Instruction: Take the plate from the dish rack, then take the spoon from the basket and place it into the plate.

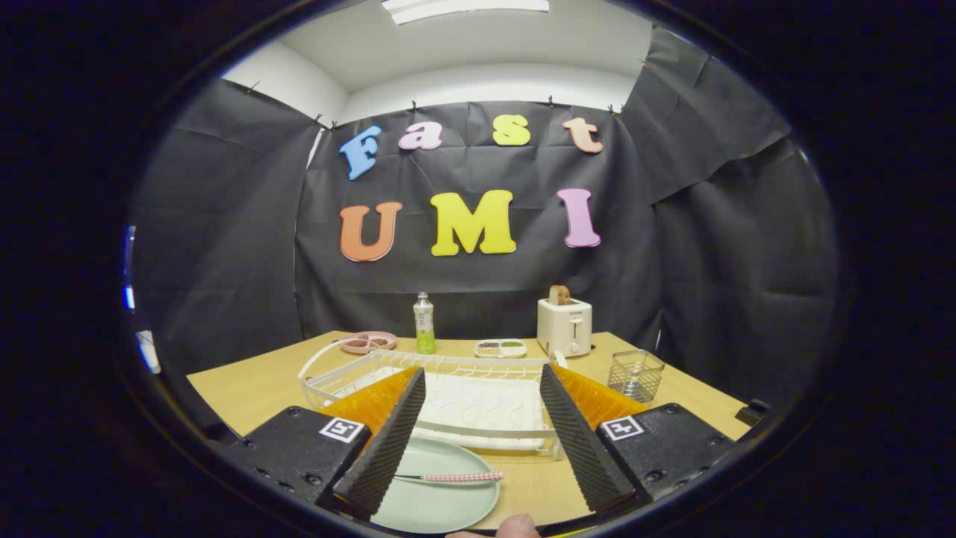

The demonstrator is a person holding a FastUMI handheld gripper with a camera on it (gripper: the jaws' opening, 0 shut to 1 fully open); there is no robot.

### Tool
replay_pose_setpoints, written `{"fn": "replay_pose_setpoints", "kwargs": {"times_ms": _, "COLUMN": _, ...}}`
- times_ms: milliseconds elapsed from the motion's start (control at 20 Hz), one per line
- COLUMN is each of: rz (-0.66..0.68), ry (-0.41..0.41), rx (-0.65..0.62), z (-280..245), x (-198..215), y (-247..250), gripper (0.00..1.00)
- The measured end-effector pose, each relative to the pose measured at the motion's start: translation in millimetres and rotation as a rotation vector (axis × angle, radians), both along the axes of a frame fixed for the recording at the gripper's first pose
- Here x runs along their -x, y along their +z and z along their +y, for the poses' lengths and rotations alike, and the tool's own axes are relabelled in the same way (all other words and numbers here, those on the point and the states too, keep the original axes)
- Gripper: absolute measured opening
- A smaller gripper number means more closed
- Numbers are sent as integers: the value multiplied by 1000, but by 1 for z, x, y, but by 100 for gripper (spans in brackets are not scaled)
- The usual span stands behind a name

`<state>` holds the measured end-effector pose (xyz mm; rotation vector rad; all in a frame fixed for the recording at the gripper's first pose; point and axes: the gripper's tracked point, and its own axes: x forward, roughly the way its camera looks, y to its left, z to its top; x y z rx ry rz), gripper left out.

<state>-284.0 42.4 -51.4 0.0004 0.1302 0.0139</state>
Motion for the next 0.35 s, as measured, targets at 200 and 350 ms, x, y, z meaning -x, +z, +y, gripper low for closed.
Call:
{"fn": "replay_pose_setpoints", "kwargs": {"times_ms": 200, "rz": 35, "ry": 35, "rx": -1, "z": -1, "x": -10, "y": -14, "gripper": 100}}
{"fn": "replay_pose_setpoints", "kwargs": {"times_ms": 350, "rz": 53, "ry": 74, "rx": -22, "z": 2, "x": -17, "y": -22, "gripper": 100}}
